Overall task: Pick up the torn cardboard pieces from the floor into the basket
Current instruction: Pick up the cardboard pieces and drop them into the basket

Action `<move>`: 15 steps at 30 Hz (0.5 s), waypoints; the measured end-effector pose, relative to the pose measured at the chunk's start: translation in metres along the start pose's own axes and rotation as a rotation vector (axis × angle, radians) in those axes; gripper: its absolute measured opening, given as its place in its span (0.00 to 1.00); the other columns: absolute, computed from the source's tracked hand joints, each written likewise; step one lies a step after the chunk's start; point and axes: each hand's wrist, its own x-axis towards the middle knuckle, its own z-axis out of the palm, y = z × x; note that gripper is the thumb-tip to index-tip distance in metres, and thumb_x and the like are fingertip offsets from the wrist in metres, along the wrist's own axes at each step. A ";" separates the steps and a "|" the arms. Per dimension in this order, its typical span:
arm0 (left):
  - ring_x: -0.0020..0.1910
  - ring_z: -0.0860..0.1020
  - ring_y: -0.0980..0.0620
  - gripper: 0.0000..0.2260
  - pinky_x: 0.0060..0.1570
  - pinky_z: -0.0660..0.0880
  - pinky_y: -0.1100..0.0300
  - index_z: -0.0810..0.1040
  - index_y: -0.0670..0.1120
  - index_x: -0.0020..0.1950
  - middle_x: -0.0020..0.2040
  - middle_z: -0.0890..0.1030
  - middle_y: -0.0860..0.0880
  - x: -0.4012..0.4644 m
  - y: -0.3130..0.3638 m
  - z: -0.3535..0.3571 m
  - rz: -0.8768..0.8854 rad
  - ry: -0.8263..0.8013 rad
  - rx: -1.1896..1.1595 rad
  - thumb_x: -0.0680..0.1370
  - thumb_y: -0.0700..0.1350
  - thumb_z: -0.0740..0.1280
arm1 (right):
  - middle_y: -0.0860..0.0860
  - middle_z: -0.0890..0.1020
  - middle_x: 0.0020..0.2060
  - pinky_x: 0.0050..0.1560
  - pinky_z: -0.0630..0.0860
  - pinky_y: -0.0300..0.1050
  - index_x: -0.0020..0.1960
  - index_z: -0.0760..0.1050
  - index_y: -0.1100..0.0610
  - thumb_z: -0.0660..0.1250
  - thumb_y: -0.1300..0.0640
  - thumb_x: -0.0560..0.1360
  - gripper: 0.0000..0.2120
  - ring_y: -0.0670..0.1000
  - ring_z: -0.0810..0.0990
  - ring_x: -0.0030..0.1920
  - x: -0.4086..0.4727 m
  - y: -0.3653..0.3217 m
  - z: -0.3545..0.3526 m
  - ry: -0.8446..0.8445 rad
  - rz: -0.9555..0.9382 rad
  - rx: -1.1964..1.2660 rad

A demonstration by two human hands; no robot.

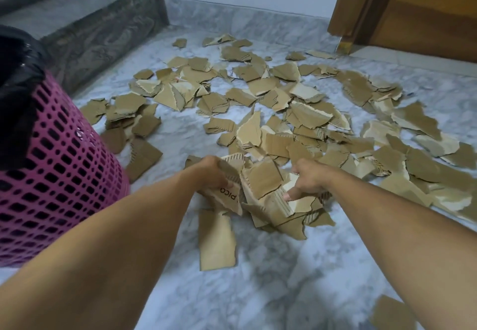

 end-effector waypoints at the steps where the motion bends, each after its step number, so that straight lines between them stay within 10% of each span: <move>1: 0.41 0.79 0.53 0.18 0.37 0.78 0.60 0.74 0.46 0.58 0.41 0.79 0.51 -0.007 -0.001 -0.002 -0.001 -0.007 -0.020 0.72 0.44 0.75 | 0.58 0.71 0.70 0.60 0.76 0.51 0.75 0.63 0.60 0.81 0.47 0.63 0.48 0.57 0.76 0.60 -0.005 0.001 -0.004 -0.009 -0.002 0.024; 8: 0.40 0.79 0.53 0.12 0.39 0.79 0.63 0.80 0.48 0.58 0.46 0.81 0.49 -0.072 0.012 -0.048 0.047 0.099 -0.035 0.75 0.42 0.71 | 0.60 0.69 0.72 0.28 0.67 0.29 0.76 0.62 0.60 0.77 0.55 0.70 0.40 0.50 0.79 0.52 -0.057 -0.019 -0.053 -0.005 -0.051 0.115; 15: 0.36 0.78 0.55 0.14 0.37 0.78 0.62 0.80 0.55 0.56 0.40 0.78 0.53 -0.164 0.039 -0.126 0.045 0.299 -0.071 0.75 0.40 0.71 | 0.58 0.77 0.64 0.48 0.71 0.37 0.70 0.70 0.63 0.77 0.46 0.69 0.37 0.56 0.77 0.61 -0.129 -0.068 -0.125 0.082 -0.209 0.027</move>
